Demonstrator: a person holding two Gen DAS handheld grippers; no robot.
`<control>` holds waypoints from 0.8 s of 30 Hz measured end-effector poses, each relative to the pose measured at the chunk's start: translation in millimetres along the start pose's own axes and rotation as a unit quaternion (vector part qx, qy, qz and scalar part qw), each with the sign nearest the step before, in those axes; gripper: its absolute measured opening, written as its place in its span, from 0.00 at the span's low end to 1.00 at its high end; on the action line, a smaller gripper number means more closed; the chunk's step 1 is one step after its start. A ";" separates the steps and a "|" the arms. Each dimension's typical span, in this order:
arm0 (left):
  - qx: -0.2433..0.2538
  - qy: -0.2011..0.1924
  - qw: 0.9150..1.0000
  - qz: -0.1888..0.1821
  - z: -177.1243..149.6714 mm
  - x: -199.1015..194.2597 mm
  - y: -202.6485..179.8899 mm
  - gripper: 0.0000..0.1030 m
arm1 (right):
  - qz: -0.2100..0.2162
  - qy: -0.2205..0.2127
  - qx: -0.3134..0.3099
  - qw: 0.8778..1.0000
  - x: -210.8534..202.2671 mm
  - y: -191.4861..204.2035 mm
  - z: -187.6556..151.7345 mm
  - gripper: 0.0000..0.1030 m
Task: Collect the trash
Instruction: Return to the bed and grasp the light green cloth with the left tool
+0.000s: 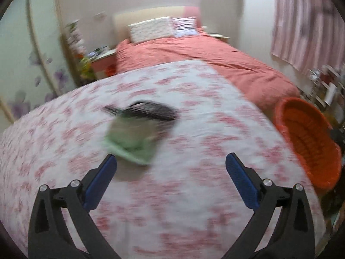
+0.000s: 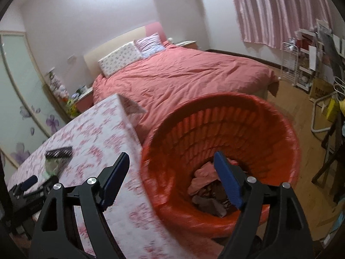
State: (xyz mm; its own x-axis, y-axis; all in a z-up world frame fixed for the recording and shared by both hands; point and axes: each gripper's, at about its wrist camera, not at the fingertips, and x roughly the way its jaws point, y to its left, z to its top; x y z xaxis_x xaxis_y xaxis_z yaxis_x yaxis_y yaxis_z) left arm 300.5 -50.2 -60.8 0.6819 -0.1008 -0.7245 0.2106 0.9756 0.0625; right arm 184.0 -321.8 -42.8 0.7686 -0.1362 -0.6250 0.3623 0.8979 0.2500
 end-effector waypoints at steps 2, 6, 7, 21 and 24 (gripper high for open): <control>-0.019 0.004 1.000 0.012 1.0 5.2 17.7 0.96 | 0.004 0.005 -0.010 1.000 0.6 7.4 -3.2 0.78; -0.047 0.015 0.999 0.018 6.3 19.0 37.7 0.96 | 0.014 0.019 -0.031 0.999 2.7 20.0 -9.1 0.78; -0.048 0.018 0.999 0.016 9.0 23.8 38.3 0.96 | 0.014 0.020 -0.035 0.999 3.0 22.9 -9.7 0.78; -0.052 0.058 0.997 0.007 18.3 62.2 52.3 0.42 | 0.022 0.047 -0.042 0.998 11.4 35.6 -18.0 0.78; -0.055 0.053 0.997 0.001 13.3 53.6 65.7 0.32 | 0.026 0.049 -0.045 0.997 12.2 42.5 -20.1 0.78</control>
State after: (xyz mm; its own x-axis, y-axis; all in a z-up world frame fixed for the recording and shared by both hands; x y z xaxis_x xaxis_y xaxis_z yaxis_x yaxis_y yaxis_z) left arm 360.2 6.0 -86.5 0.6037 -0.0840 -0.7928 0.1280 0.9917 -0.0076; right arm 198.1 -276.8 -54.7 0.7279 -0.0500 -0.6838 0.2713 0.9370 0.2203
